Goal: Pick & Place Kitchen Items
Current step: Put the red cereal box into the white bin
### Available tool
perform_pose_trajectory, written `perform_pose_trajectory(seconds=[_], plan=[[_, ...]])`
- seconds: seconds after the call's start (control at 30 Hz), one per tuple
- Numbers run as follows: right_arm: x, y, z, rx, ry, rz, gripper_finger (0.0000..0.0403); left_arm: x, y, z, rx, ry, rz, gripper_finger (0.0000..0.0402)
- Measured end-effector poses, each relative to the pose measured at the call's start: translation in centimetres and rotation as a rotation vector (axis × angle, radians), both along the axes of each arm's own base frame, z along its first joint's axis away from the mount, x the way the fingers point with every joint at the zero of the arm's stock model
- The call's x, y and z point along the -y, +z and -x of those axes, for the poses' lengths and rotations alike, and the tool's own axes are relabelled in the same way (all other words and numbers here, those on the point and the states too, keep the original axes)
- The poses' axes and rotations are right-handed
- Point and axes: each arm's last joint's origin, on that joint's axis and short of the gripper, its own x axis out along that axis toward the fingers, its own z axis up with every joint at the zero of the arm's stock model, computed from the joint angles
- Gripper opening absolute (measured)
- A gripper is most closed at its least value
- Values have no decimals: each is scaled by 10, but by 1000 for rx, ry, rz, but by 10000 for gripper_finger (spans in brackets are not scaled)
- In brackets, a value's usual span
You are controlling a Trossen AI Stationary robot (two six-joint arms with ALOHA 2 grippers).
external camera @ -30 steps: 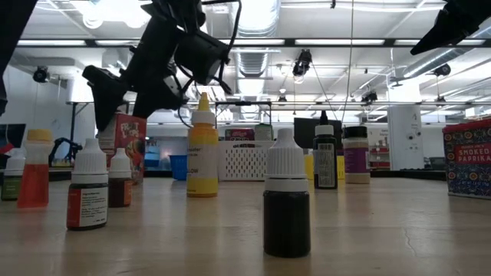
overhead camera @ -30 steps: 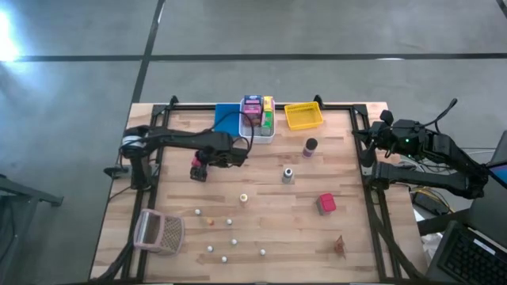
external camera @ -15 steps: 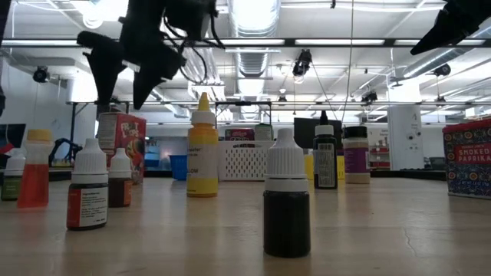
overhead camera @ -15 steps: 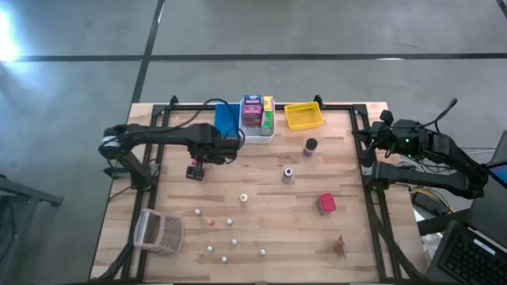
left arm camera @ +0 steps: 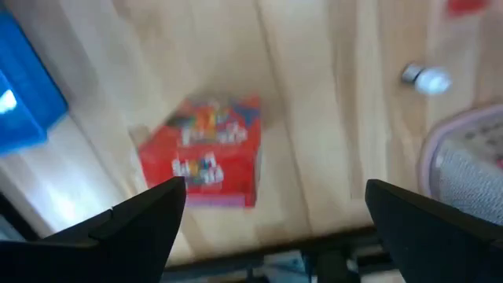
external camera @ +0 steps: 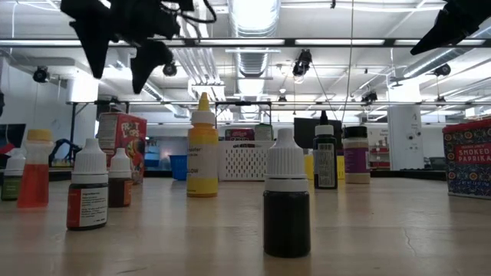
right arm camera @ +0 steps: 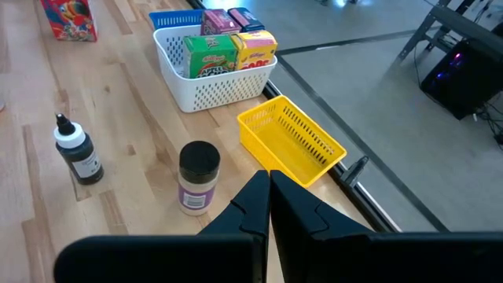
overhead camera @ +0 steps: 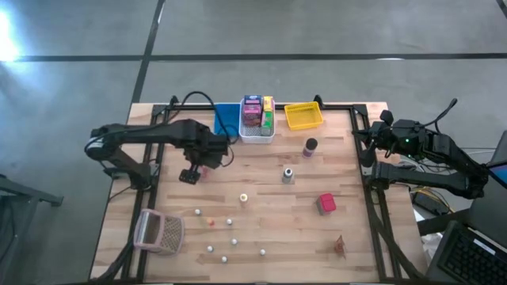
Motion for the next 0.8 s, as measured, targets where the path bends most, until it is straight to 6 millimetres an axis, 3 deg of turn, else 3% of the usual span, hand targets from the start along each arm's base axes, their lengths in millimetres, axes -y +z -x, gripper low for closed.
perform_pose_trajectory(seconds=[0.27, 0.5, 0.8], plan=[[0, 0, 0, 0, 0, 0, 8, 14, 34, 8, 419, -73, 98, 397], [0, 0, 0, 0, -1, -2, 8, 15, 56, 9, 779, 79, 120, 397], [0, 0, 0, 1, -1, -1, 8, 15, 48, 9, 849, 91, 124, 397]])
